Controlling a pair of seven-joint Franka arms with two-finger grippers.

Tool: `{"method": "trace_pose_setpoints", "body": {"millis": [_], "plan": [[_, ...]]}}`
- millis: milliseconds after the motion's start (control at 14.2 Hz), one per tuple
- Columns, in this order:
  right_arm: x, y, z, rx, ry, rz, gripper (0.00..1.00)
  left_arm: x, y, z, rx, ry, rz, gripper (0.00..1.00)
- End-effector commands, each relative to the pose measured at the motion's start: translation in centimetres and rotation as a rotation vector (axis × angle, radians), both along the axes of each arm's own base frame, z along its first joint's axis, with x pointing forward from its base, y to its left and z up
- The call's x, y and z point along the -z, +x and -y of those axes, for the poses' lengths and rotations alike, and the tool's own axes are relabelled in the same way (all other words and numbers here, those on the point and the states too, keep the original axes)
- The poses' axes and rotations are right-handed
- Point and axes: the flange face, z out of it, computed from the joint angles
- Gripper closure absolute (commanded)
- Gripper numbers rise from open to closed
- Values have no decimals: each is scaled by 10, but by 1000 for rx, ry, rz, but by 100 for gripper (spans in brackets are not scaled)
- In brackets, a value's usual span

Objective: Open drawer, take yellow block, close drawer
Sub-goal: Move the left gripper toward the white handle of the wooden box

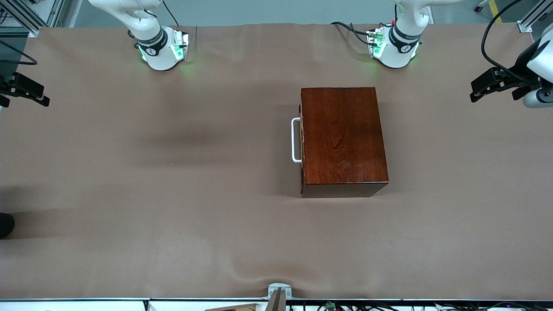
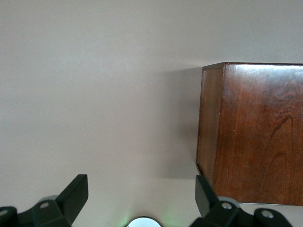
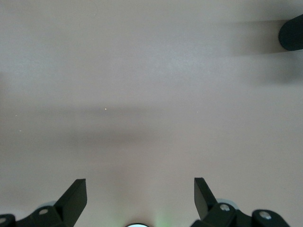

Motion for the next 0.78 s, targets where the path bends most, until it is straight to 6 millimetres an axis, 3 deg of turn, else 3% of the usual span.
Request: {"method": "trace_pose_setpoints", "body": {"millis": [0,493,705], "plan": [[-7,-6,5,3,-11,4,0,-6,-2,-2,16,11,-1,0],[-7,-6,5,3,-11,4,0,-5,-2,9,25,12,0,0],[-7,-6,5,5,-11,4,0,3,-3,45,86,14,-15,0]]}}
